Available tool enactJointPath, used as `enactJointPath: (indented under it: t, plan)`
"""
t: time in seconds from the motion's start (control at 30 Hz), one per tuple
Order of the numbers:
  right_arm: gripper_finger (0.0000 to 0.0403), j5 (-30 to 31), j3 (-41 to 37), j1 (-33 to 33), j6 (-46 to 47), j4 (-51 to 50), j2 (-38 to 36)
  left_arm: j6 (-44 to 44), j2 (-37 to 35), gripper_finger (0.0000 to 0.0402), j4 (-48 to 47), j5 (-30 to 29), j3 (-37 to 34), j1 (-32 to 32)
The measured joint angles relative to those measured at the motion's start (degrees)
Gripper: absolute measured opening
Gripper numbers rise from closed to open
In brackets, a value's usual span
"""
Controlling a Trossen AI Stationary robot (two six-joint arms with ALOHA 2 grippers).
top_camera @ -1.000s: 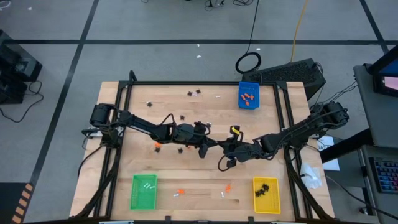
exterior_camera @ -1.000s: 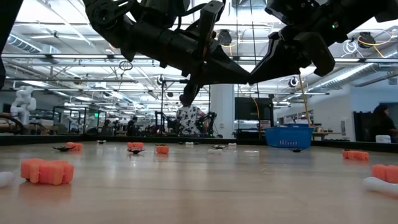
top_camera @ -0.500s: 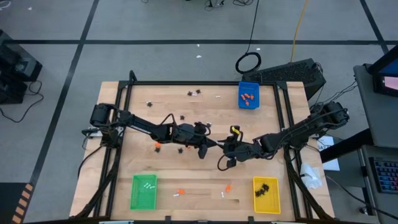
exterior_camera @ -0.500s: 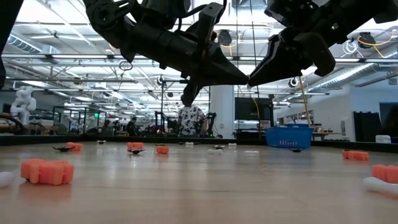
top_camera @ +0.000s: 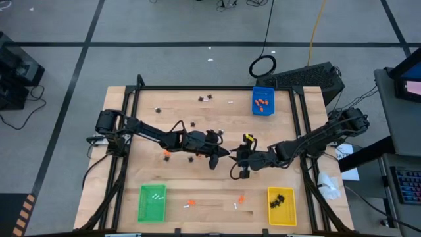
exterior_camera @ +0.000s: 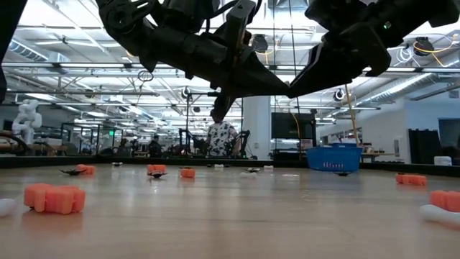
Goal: Sort Halloween decoration
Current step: Put the white bone toy into the green bin
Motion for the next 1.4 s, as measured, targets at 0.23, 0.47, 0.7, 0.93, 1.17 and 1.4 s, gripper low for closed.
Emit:
enactJointPath:
  t: [0.23, 0.47, 0.7, 0.93, 1.17, 1.4]
  plan:
    - [0.001, -0.3, 0.0, 0.1, -0.2, 1.2, 0.0, 1.7, 0.0, 0.0, 0.2, 0.2, -0.1, -0.4]
    - [0.0009, -0.9, 0.0, 0.2, -0.2, 1.9, 0.0, 6.3, -0.5, 0.0, 0.0, 1.2, -0.1, -1.7]
    - [0.0005, -2.0, 0.1, 1.2, 0.8, 5.2, 0.0, 13.2, -7.0, 0.0, -10.2, -0.3, 0.0, -6.2]
    - [0.0005, -6.1, 0.1, 2.2, 0.3, 15.1, 3.7, 16.3, -16.8, 0.0, -25.8, -14.3, -0.2, -15.2]
    - [0.0005, -8.1, 6.6, 2.9, 0.0, 23.0, 15.1, 9.9, -22.4, 0.0, -31.9, -29.2, -4.8, -27.8]
    - [0.0004, -11.1, 23.9, 2.7, -0.2, 22.9, 31.3, -0.4, -26.2, 0.0, -39.5, -44.1, -8.8, -38.8]
